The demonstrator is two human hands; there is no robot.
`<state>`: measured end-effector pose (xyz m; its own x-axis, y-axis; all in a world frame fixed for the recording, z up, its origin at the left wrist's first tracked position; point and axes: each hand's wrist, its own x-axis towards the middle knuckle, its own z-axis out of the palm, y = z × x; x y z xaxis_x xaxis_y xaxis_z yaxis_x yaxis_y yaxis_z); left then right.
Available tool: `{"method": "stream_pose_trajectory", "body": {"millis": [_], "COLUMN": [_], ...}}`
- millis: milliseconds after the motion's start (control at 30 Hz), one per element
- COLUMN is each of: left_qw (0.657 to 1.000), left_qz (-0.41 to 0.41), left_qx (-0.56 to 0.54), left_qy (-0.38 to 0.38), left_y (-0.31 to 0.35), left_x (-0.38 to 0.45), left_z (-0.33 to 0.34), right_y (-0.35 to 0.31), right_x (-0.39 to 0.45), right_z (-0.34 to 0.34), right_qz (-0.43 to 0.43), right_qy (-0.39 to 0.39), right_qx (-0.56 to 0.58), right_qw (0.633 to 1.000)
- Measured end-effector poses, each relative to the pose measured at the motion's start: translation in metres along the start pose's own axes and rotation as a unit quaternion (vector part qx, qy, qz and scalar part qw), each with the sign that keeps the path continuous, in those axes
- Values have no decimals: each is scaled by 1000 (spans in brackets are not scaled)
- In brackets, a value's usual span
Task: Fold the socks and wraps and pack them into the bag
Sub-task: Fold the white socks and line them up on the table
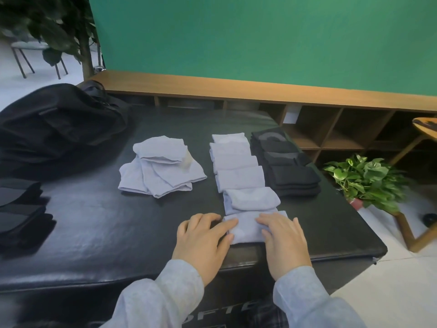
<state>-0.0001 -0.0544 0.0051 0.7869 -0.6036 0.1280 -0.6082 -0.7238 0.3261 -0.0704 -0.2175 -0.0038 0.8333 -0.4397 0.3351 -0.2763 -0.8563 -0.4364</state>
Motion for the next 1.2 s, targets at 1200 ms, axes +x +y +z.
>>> {"method": "stream_pose_trajectory", "body": {"millis": [1200], "left_qw": [984], "left_qz": [-61], "left_qx": [64], "left_qy": [157], "left_y": [-129], "left_x": [87], "left_z": [-26], "right_y": [-130], "right_x": [40], "right_z": [69], "right_qz": [-70], "right_qy": [-116], "right_qx": [90], "right_qw": [987]}}
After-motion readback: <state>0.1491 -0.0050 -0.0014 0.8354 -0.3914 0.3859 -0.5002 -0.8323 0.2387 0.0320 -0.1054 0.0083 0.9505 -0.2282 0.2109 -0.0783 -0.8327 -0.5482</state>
